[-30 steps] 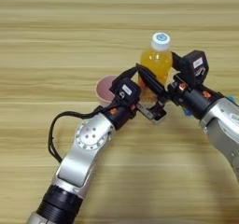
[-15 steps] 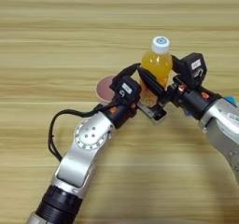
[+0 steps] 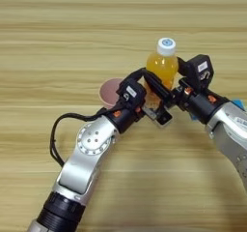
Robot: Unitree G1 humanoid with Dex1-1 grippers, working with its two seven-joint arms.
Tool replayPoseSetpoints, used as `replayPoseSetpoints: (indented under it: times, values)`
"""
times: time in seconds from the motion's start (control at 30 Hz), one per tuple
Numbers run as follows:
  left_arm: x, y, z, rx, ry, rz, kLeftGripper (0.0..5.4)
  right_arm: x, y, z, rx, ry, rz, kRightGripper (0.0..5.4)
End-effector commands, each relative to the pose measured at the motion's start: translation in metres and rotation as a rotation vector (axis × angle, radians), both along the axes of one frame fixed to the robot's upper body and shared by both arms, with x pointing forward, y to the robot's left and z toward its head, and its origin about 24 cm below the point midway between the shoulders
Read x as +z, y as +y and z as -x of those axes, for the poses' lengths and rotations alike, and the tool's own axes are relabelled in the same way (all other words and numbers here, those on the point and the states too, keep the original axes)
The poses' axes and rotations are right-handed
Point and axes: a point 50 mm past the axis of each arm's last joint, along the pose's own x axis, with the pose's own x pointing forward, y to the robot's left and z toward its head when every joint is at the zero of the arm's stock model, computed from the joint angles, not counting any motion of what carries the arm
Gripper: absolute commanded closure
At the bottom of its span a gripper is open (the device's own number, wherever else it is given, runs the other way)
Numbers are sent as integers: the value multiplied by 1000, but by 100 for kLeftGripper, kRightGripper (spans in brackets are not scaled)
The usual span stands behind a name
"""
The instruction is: Move the objects on the table
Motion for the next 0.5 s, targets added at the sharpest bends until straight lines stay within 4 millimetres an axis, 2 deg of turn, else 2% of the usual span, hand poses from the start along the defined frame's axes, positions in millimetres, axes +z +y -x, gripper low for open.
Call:
replayPoseSetpoints:
  times: [0.03, 0.23, 0.5]
  values:
    - [-3, 1, -1, 4, 13, -7, 152, 12, 3, 2, 15, -57, -15, 179]
    - [-3, 1, -2, 6, 13, -6, 200, 9, 2, 2, 12, -48, -13, 179]
    - [-3, 2, -2, 5, 11, -4, 200, 6, 1, 0, 4, -35, -8, 179]
